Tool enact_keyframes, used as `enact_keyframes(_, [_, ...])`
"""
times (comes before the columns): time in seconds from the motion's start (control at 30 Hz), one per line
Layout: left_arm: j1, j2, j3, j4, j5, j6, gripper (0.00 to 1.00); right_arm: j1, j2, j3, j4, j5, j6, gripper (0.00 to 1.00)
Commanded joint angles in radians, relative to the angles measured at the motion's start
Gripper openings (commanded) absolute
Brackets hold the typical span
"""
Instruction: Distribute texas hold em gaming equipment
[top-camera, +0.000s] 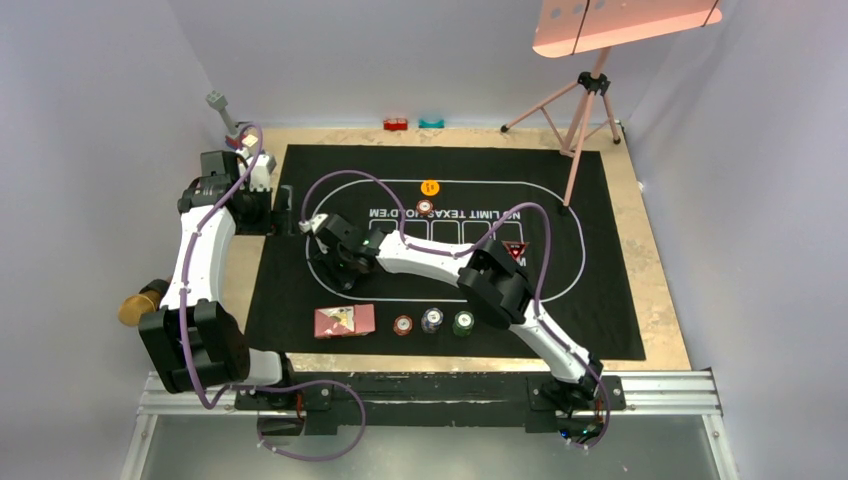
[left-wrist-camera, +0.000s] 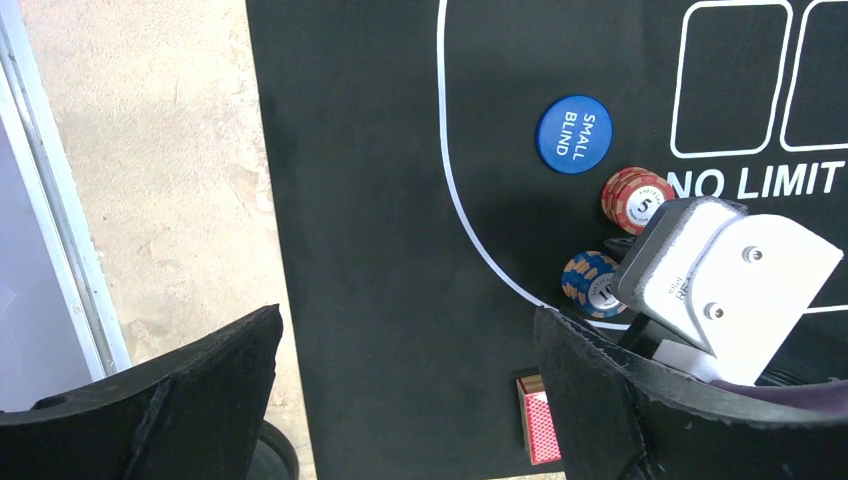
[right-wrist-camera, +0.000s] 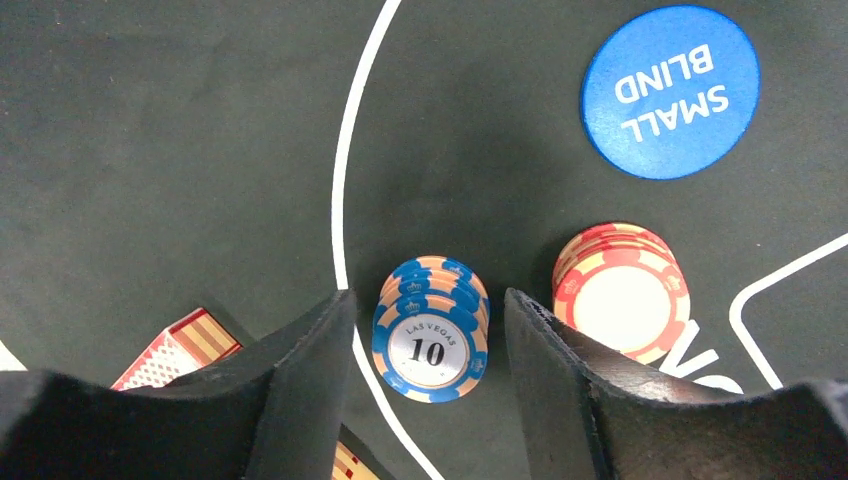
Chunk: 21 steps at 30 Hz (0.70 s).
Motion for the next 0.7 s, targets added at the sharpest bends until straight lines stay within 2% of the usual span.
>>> enact_keyframes(0.0, [0.008,-0.003,0.024,0.02,0.019,-0.012,1.0,-0.008,-0.1,-0.004,0.018,-0.01,-0.014,0.62])
enact_keyframes(0.17, [0.008,-0.013,0.021,0.025,0.02,-0.01,1.0,-0.009,-0.181,-0.01,0.031,-0.012,-0.016,0.62])
enact_keyframes(0.3, [0.008,-0.013,0.021,0.024,0.021,-0.01,1.0,-0.009,-0.307,-0.023,0.013,-0.008,-0.029,0.62])
enact_keyframes(0.43, [0.009,-0.016,0.02,0.022,0.028,-0.006,1.0,-0.01,-0.469,-0.146,0.007,0.027,-0.041,0.65])
enact_keyframes(0.47, [0.009,-0.016,0.019,0.022,0.03,-0.006,1.0,-0.01,-0.514,-0.197,0.005,0.032,-0.04,0.66])
enact_keyframes(0.57, [0.009,-0.015,0.017,0.022,0.035,-0.002,1.0,-0.014,-0.623,-0.39,-0.015,0.028,-0.025,0.84])
enact_keyframes(0.67, [0.008,-0.017,0.013,0.023,0.04,0.0,1.0,-0.016,-0.691,-0.524,-0.083,0.026,0.006,0.9])
